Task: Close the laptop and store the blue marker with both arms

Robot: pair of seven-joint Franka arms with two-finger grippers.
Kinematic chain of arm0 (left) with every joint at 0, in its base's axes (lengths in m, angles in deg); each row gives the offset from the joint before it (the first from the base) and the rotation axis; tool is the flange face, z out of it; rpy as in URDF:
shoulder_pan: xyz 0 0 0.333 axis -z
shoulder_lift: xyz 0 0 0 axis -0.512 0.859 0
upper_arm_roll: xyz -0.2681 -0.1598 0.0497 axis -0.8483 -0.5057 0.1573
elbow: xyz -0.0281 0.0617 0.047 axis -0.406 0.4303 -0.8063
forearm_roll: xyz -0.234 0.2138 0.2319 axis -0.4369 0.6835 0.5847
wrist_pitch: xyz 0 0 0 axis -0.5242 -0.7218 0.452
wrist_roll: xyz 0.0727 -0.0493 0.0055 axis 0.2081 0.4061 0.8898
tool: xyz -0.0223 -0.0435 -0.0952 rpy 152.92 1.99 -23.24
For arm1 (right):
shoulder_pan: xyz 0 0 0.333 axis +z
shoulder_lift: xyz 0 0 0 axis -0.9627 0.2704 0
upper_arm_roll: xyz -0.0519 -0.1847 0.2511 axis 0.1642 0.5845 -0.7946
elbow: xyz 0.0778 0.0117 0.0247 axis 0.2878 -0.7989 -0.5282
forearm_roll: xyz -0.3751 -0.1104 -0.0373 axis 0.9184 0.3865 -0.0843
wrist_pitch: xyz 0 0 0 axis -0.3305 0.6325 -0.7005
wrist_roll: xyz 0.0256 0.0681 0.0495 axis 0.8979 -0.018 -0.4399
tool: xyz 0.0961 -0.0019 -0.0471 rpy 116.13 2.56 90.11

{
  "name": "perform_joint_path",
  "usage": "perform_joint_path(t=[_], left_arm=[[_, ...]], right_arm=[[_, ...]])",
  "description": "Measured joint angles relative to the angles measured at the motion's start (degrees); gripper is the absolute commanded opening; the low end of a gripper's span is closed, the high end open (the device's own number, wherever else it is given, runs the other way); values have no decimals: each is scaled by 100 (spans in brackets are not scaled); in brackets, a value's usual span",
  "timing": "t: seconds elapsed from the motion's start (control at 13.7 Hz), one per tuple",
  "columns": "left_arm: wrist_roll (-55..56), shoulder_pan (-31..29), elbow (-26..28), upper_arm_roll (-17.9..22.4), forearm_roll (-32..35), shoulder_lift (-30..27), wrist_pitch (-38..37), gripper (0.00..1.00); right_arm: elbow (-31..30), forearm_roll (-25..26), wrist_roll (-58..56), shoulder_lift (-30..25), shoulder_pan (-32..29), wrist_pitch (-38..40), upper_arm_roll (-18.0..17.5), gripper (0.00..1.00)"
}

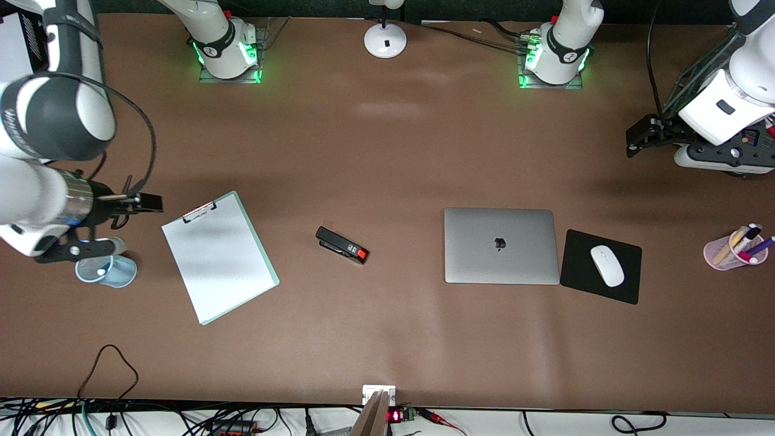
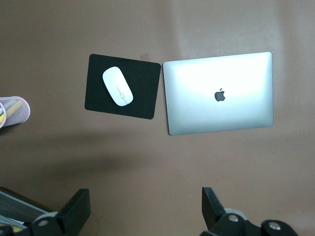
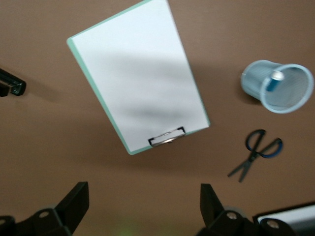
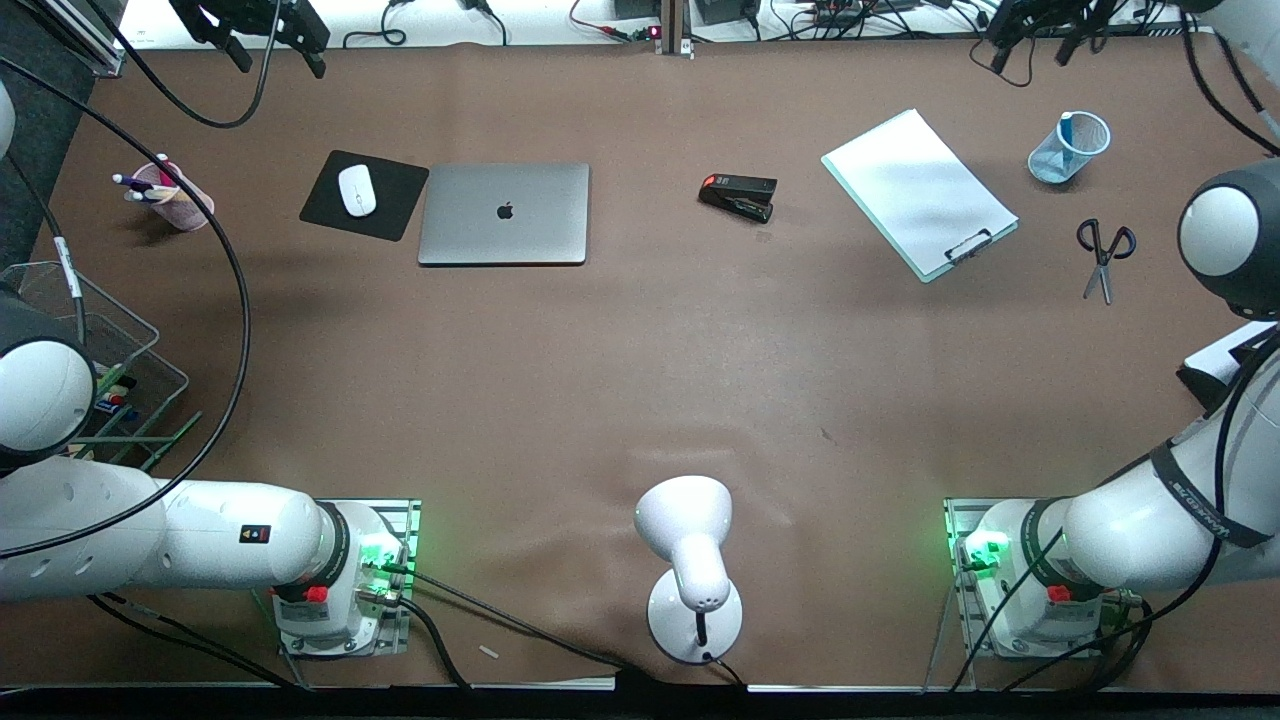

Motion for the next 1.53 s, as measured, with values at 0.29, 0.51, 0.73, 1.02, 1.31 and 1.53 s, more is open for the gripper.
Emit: perform_joint_path(t=[0.29,0.51,0.73,1.02,1.31,1.53], left_arm=[[7,0,-19,0,0,0,-6,100],[7,0,-20,0,0,0,-10,100],[8,0,-22,0,0,0,-11,100],[8,0,-22,0,0,1,-14,100],[8,0,-23,0,0,1,-14,100],[8,0,-23,0,0,1,-14,100]], right_arm=[[3,1,-16,-400,-35,27,608,100],[3,0,-4,-649,-94,46,646,100],[-69,-1,43,-1020,-130,141,626,100],[-654,-1,162,-1479,-135,-82,594,100],[-1213,-1,163,-1781,-138,-225,594,100],[-1415,-2,163,-1989,-138,-250,593,100]])
